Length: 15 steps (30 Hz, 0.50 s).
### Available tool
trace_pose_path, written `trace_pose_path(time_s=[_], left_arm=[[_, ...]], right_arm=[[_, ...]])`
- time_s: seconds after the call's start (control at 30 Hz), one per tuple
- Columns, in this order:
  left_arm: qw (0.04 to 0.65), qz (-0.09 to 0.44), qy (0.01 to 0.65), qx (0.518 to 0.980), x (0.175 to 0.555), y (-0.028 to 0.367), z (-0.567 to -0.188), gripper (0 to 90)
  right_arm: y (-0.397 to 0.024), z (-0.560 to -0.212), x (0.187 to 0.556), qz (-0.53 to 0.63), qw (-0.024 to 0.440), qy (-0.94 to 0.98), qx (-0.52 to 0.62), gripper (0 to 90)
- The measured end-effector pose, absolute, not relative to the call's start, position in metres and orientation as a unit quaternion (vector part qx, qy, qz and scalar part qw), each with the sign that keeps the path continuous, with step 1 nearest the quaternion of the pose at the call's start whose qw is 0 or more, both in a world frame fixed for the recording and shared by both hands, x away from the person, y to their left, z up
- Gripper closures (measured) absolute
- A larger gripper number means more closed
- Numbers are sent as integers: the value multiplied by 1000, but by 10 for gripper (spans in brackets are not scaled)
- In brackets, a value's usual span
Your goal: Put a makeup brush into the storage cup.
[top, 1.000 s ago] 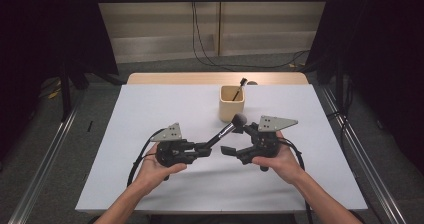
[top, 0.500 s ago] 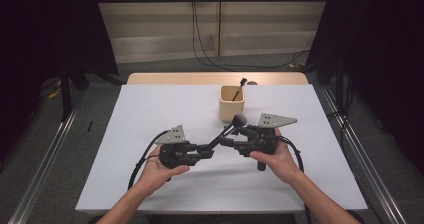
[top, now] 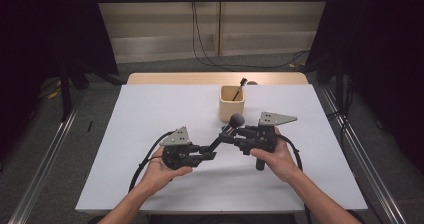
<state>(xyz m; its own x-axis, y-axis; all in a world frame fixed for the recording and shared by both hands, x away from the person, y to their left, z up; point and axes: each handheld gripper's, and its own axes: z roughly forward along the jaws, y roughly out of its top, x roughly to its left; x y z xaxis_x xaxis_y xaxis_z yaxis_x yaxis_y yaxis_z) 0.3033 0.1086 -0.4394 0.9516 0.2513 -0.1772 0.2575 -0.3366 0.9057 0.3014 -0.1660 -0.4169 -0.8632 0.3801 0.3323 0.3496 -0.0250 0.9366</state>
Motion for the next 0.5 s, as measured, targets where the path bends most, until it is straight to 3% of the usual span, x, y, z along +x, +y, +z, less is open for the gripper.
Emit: trace_pose_path(time_s=[0.5], left_arm=[[550, 8, 159, 820, 303, 108, -439, 717]], right_arm=[[-164, -413, 299, 672, -1, 698, 247, 713]])
